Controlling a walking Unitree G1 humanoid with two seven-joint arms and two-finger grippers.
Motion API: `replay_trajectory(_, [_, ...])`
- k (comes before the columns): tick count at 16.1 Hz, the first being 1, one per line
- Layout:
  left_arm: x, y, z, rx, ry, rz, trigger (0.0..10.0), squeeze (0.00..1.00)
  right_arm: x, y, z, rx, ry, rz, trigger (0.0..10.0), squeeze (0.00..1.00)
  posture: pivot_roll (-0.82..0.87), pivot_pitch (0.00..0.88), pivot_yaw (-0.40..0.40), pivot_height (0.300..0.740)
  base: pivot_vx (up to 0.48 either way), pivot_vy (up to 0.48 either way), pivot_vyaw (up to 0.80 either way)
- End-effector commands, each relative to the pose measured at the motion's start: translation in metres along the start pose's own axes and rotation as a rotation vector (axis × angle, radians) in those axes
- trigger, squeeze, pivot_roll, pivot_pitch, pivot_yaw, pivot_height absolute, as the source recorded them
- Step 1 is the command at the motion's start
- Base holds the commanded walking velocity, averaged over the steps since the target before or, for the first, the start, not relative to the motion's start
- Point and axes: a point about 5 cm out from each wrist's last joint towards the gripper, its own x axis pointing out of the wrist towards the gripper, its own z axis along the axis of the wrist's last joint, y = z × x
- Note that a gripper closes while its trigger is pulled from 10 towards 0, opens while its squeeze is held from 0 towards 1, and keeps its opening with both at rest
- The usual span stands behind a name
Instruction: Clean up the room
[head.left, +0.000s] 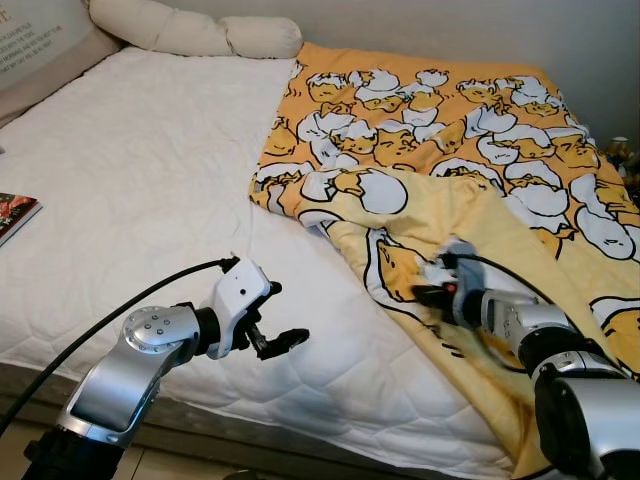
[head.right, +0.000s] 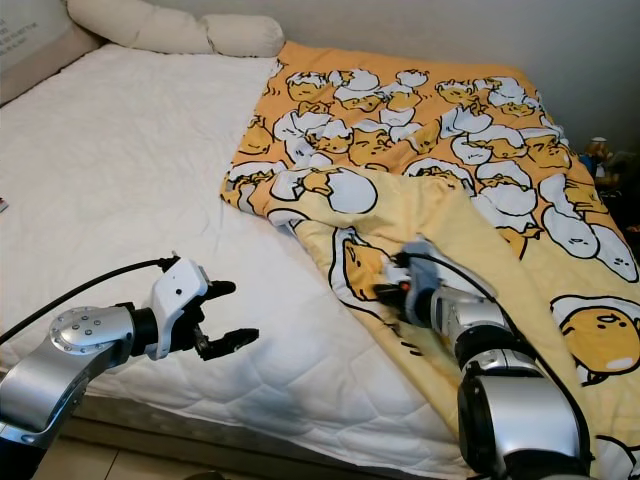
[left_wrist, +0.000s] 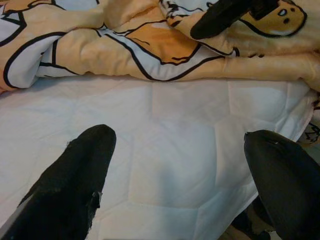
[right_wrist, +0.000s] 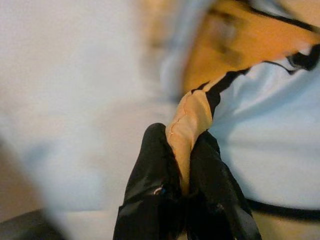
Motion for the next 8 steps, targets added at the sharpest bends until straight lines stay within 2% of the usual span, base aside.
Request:
replay_trajectory(1, [0.001, 0.001, 0.003, 0.011, -0.008, -0.008, 10.0, 0.47, 0.002, 0.015, 0.011, -0.052, -0.02, 0.165, 0.0, 0.0, 0.01, 0.0, -0.013, 0.74, 0.0, 0.0, 0.0])
replay_trajectory(2, [0.0, 0.003, 0.002, 0.01, -0.003, 0.002, 10.0, 0.47, 0.004, 0.045, 0.021, -0.137, -0.035, 0.389, 0.0, 0.0, 0.01, 0.0, -0.012, 0.74, 0.0, 0.0, 0.0])
replay_trajectory(3, [0.0, 0.003, 0.002, 0.01, -0.003, 0.002, 10.0, 0.47, 0.004, 0.045, 0.021, -0.137, -0.035, 0.389, 0.0, 0.0, 0.01, 0.0, -0.012, 0.74, 0.0, 0.0, 0.0])
replay_trajectory(4, [-0.001, 0.004, 0.001, 0.009, -0.001, 0.005, 10.0, 0.47, 0.005, 0.055, 0.024, -0.162, -0.037, 0.45, 0.0, 0.0, 0.01, 0.0, -0.012, 0.74, 0.0, 0.0, 0.0])
replay_trajectory(5, [-0.006, 0.008, -0.001, 0.009, 0.009, 0.023, 10.0, 0.47, -0.003, 0.1, 0.036, -0.272, -0.059, 0.68, 0.0, 0.0, 0.02, 0.0, -0.016, 0.74, 0.0, 0.0, 0.0])
replay_trajectory(6, [-0.009, 0.01, -0.002, 0.008, 0.011, 0.032, 10.0, 0.47, -0.012, 0.122, 0.04, -0.311, -0.068, 0.791, 0.0, 0.0, 0.02, 0.0, -0.018, 0.74, 0.0, 0.0, 0.0])
replay_trajectory(7, [-0.013, 0.013, -0.004, 0.005, 0.017, 0.046, 10.0, 0.47, -0.04, 0.151, 0.041, -0.394, -0.052, 0.993, 0.0, 0.0, 0.03, 0.0, -0.023, 0.74, 0.0, 0.0, 0.0])
replay_trajectory(8, [-0.013, 0.013, -0.005, 0.005, 0.019, 0.047, 10.0, 0.47, -0.045, 0.153, 0.039, -0.406, -0.044, 1.011, 0.0, 0.0, 0.03, 0.0, -0.023, 0.74, 0.0, 0.0, 0.0])
